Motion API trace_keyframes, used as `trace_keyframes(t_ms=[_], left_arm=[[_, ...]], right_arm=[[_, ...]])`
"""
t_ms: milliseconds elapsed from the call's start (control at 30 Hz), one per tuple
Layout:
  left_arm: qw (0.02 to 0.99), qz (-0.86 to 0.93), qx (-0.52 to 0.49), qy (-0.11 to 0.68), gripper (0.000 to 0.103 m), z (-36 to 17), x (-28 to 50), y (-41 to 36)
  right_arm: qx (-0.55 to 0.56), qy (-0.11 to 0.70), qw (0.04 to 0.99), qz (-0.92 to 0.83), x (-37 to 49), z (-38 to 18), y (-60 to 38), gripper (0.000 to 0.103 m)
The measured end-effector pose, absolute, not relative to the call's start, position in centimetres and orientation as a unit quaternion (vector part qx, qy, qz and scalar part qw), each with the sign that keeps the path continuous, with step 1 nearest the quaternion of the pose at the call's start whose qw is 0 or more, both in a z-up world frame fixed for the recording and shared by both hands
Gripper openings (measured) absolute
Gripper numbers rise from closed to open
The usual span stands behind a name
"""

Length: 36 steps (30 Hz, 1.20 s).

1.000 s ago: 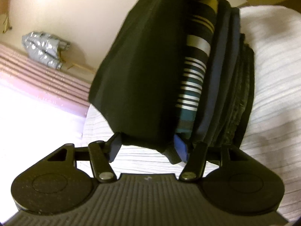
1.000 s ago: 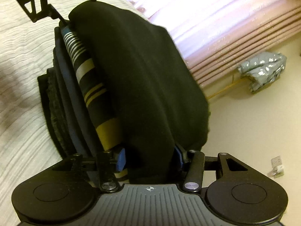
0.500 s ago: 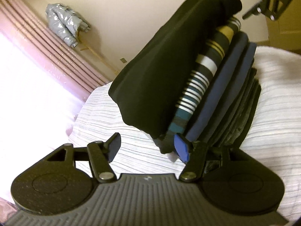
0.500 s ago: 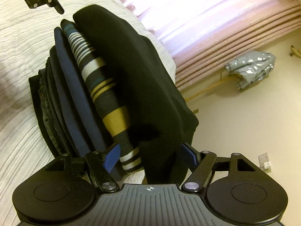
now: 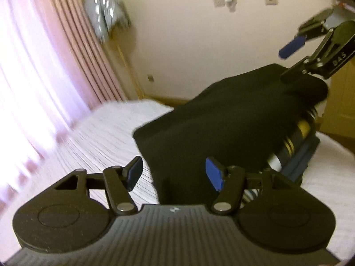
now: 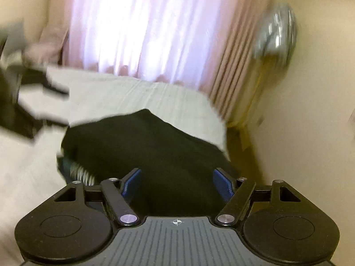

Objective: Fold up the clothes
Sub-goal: 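Open both grippers and pull them back from the stack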

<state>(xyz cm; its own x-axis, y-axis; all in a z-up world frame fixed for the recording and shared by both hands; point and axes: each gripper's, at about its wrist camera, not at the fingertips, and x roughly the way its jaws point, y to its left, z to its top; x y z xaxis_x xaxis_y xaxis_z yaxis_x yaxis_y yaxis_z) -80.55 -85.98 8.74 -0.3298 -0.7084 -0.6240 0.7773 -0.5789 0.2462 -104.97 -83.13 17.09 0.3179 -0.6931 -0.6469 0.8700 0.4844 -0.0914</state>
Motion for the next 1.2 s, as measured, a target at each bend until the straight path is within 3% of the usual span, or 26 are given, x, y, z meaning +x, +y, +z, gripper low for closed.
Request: trace_keyframes(t_ms=[67, 167, 300, 433, 567, 1200], left_arm=[[0.450, -0.809, 0.366, 0.096, 0.051, 7.9, -80.9, -88.1], [0.445, -0.806, 0.361, 0.149, 0.050, 6.7, -80.4, -88.5], [0.436, -0.810, 0.360, 0.153, 0.051, 4.8, -79.6, -84.2], [0.429, -0.812, 0.370, 0.139, 0.056, 2.9, -79.8, -79.6], [0.417, -0.815, 0.374, 0.146, 0.063, 2.3, -80.1, -80.3], [0.466, -0.809, 0.335, 0.125, 0.062, 7.9, -78.6, -80.6]], right_arm=[[0.199, 0.322, 0.796, -0.471, -105.8, 16.1, -86.8, 0.072], [0.272, 0.345, 0.787, -0.434, -106.7, 13.5, -89.8, 0.072], [0.275, 0.325, 0.790, -0.441, -107.6, 10.4, -85.1, 0.071], [0.240, 0.329, 0.795, -0.450, -107.2, 8.8, -78.4, 0.071], [0.240, 0.344, 0.794, -0.440, -107.2, 7.4, -77.0, 0.072], [0.222, 0.275, 0.793, -0.496, -104.3, 12.1, -78.9, 0.072]])
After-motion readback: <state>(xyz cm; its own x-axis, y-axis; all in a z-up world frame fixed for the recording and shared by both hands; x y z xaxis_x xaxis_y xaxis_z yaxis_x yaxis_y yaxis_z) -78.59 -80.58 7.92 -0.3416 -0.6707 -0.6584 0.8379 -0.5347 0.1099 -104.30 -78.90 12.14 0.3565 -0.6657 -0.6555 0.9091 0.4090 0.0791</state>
